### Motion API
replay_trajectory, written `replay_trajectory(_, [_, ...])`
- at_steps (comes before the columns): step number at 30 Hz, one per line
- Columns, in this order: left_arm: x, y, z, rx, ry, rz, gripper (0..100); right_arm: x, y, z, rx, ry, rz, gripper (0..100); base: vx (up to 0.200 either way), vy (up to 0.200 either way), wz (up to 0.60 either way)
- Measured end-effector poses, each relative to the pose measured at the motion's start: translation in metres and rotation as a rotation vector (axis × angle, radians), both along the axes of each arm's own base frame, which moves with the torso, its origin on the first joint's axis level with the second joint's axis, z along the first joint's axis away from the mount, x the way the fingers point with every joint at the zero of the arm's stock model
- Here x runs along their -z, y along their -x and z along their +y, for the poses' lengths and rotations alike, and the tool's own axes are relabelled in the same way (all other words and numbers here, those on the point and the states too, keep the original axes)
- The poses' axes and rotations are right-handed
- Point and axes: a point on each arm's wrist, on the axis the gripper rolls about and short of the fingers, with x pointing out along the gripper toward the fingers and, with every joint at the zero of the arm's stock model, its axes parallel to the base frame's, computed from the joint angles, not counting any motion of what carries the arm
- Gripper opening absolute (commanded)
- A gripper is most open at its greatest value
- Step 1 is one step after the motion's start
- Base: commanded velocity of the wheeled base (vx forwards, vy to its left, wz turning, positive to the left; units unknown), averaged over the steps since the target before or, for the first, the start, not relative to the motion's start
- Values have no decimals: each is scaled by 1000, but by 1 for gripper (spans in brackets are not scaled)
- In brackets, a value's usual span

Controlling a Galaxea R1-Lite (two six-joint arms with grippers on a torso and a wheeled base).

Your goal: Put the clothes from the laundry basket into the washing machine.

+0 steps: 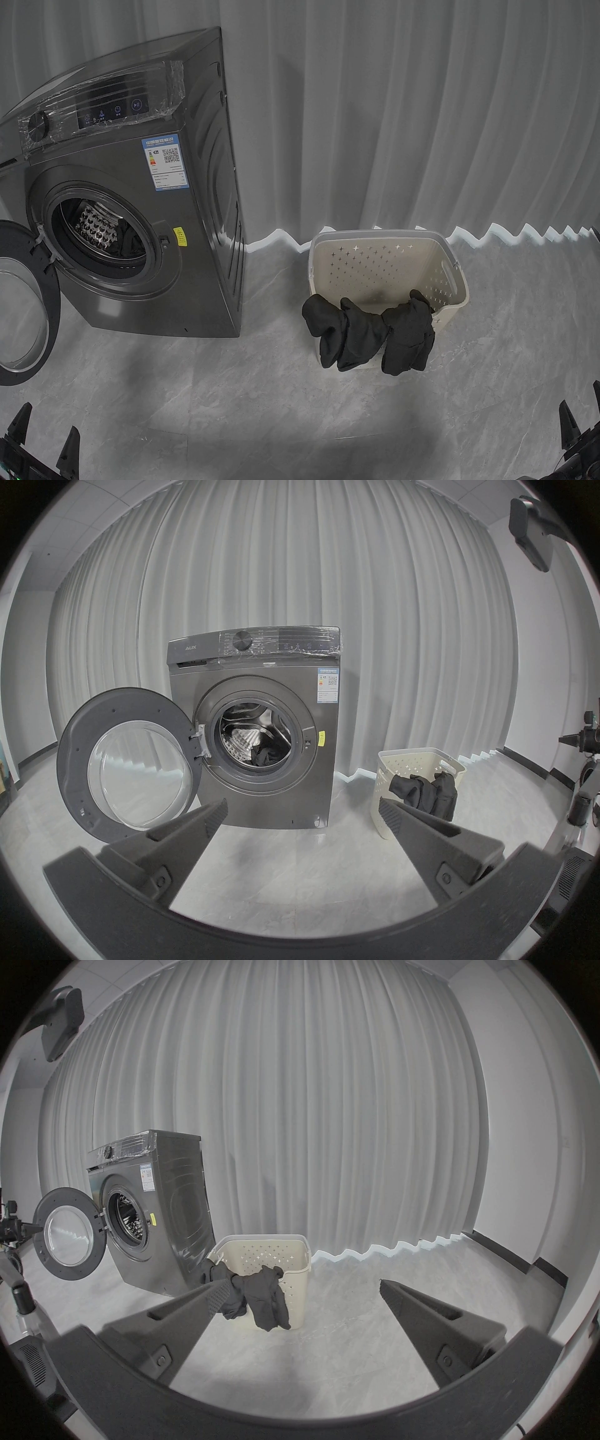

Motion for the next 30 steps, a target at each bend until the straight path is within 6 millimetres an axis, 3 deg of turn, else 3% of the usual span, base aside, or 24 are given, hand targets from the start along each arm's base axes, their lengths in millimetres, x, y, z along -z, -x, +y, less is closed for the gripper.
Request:
replay_trajectory(4, [0,0,0,0,0,0,100,0,0,0,7,-7,-1,100,0,-200,0])
replay_trajectory(13, [0,0,0,0,0,0,100,-3,0,0,2,5,-27,100,0,0,0])
replay_trajectory(22, [0,0,0,0,0,0,100,-44,13,3,-138,13,-91,100,0,0,0])
replay_trajectory(30, [0,0,0,-1,-1,0,100,-67,-13,8,-385,5,68,100,0,0,0])
